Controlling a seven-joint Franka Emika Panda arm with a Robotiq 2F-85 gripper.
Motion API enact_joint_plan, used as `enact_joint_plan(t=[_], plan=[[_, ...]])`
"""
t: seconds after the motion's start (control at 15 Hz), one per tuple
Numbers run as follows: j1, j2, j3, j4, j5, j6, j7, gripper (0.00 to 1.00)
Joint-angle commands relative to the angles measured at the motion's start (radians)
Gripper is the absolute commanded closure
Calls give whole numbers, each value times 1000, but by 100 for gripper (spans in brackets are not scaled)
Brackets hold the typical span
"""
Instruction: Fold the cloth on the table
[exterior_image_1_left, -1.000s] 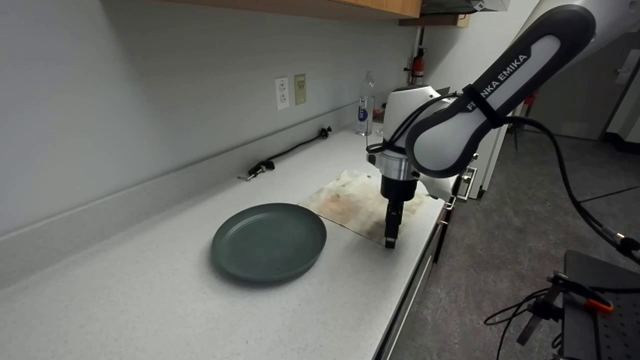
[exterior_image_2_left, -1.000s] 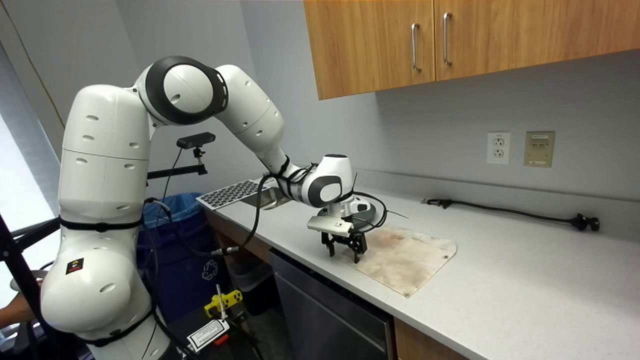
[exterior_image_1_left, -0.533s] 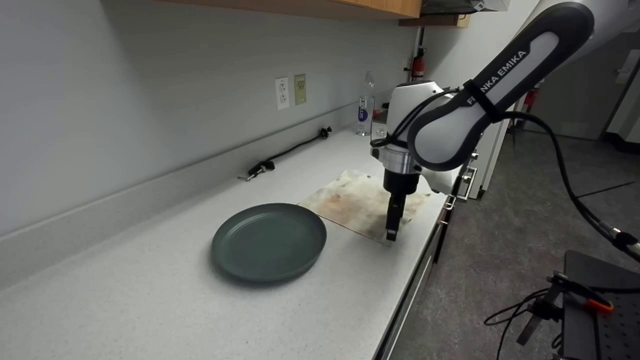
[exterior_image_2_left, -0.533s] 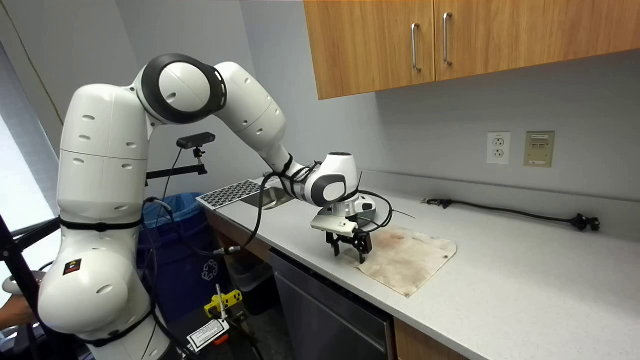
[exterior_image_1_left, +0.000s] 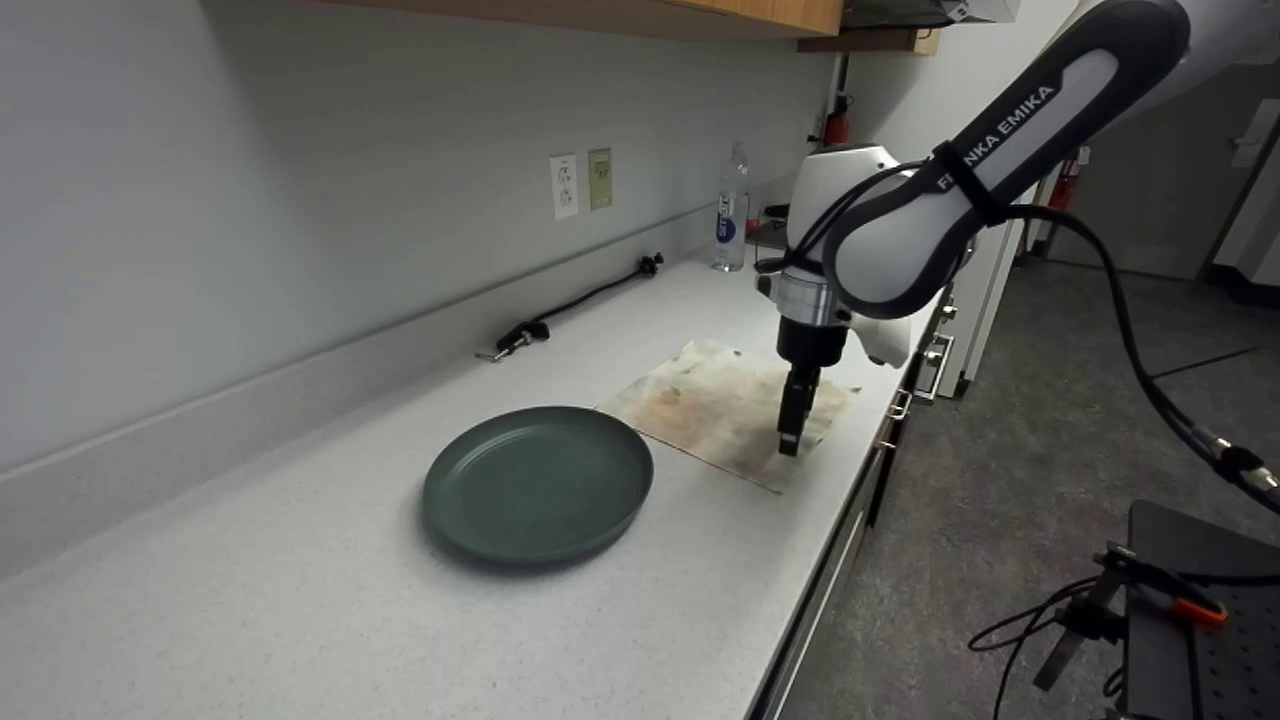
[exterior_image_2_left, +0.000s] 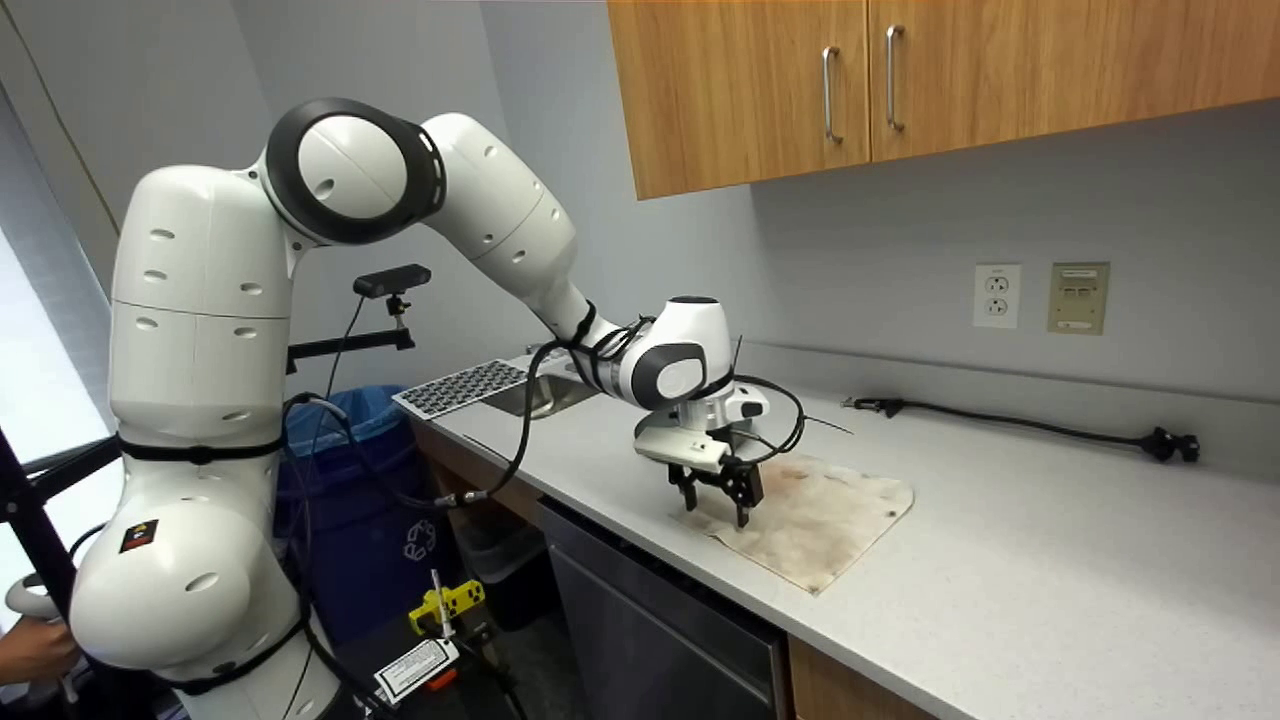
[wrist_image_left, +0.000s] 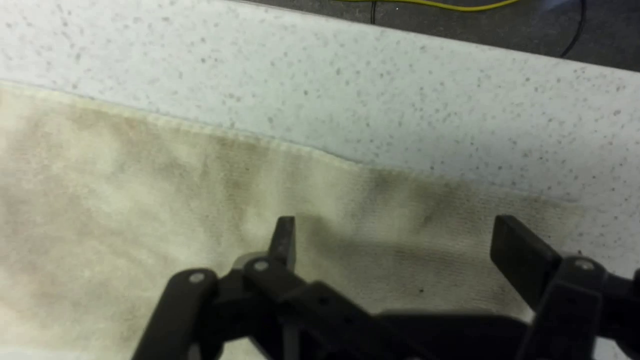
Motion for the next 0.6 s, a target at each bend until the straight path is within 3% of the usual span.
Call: enact_joint_plan(t=[0.0,0.53], plan=[[-6,0,-20,-3,-11,14,9,0],[-12,-8,-61,-20,-10,8,36,0]])
